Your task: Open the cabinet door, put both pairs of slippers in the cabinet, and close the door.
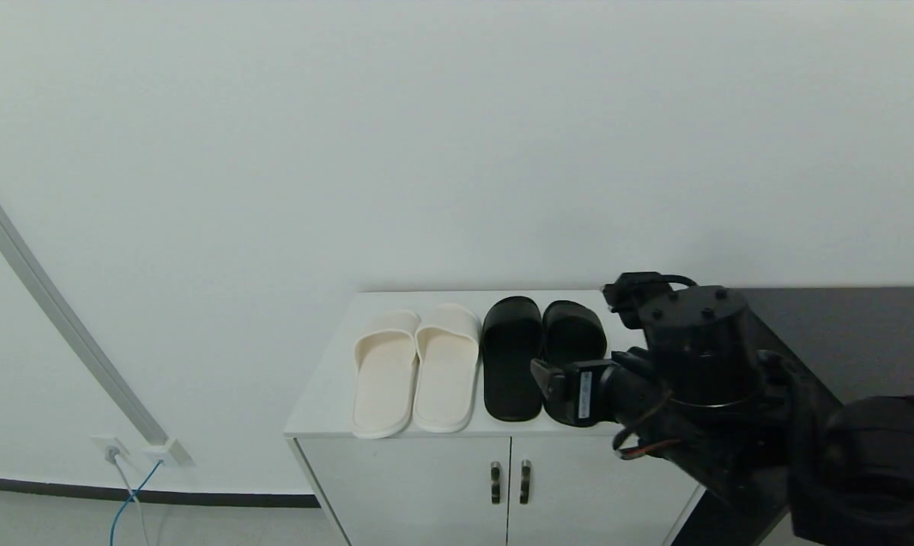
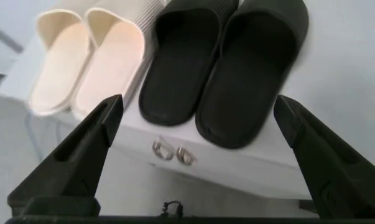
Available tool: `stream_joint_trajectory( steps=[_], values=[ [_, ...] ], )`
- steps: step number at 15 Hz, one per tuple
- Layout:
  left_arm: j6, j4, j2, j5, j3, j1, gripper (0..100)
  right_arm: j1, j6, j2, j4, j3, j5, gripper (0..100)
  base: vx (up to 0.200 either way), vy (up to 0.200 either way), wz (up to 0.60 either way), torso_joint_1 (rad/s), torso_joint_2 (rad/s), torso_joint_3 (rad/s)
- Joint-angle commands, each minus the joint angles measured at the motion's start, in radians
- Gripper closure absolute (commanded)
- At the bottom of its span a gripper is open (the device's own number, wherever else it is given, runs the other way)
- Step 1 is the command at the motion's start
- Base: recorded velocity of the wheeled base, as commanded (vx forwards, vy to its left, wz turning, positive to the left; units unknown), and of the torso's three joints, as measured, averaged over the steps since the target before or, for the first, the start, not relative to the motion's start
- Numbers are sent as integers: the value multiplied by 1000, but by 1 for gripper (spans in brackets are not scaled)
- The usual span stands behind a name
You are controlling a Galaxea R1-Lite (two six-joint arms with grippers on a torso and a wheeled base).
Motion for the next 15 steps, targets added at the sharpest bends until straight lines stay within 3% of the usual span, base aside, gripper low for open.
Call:
stream_joint_trajectory(
  steps=[1, 5, 15],
  values=[
    [0, 0, 1, 0, 0, 0, 100, 1, 0, 190, -2, -125, -94, 0, 0, 0, 0, 0, 0, 0],
    [0, 0, 1, 0, 0, 0, 100, -39, 0, 360, -2, -278, -204, 0, 0, 0, 0, 0, 0, 0],
    [0, 0, 1, 0, 0, 0, 100, -148, -25, 610, 3, -587, -246, 0, 0, 0, 0, 0, 0, 0]
  ],
)
